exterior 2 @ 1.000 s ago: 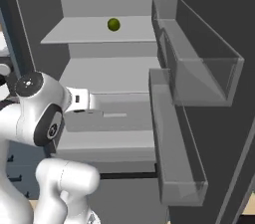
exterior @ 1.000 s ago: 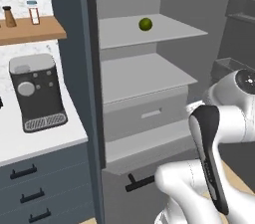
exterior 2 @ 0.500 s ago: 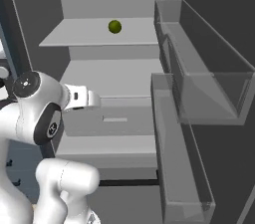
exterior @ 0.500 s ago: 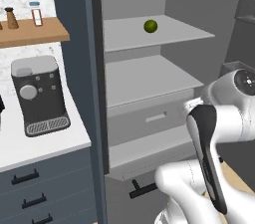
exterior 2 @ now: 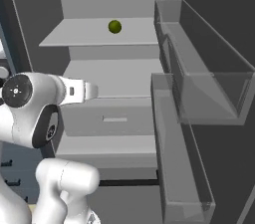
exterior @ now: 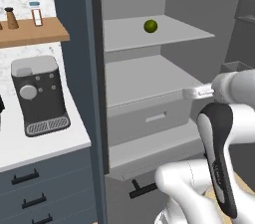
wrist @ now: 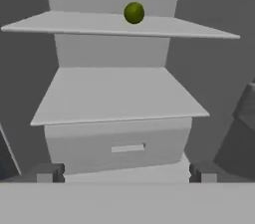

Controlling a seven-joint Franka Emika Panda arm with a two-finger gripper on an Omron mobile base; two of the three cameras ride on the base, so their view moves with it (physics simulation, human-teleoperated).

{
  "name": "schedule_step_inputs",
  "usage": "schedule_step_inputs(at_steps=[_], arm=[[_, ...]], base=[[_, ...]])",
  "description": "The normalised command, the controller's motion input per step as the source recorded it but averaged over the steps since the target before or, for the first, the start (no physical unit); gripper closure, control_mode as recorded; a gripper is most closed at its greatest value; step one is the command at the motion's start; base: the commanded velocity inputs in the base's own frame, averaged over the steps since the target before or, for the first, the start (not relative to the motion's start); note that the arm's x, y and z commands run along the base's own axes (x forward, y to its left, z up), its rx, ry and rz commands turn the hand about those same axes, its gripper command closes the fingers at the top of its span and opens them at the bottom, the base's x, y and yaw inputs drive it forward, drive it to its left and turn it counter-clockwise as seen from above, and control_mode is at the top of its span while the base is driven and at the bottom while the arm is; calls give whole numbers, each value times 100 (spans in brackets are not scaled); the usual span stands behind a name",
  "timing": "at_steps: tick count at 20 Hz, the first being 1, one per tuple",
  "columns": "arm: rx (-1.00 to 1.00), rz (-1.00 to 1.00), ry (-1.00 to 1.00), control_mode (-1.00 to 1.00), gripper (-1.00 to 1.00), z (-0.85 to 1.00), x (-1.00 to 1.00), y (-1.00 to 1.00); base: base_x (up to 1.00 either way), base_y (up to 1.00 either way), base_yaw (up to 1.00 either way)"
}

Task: Place one lime and one chicken drumstick in each tupperware on the nearby counter, to pack two identical lunches.

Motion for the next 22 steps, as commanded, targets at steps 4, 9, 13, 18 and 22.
schedule_step_inputs(at_steps=[4,9,13,18,22], arm=[[22,-4,-3,-100,-100,74,0,27],[5,0,0,-100,-100,71,0,3],[0,0,0,-100,-100,24,13,0],[0,0,0,-100,-100,12,53,0],[0,0,0,-100,-100,12,69,4]], base=[[0,0,0],[0,0,0],[0,0,0],[0,0,0],[0,0,0]])
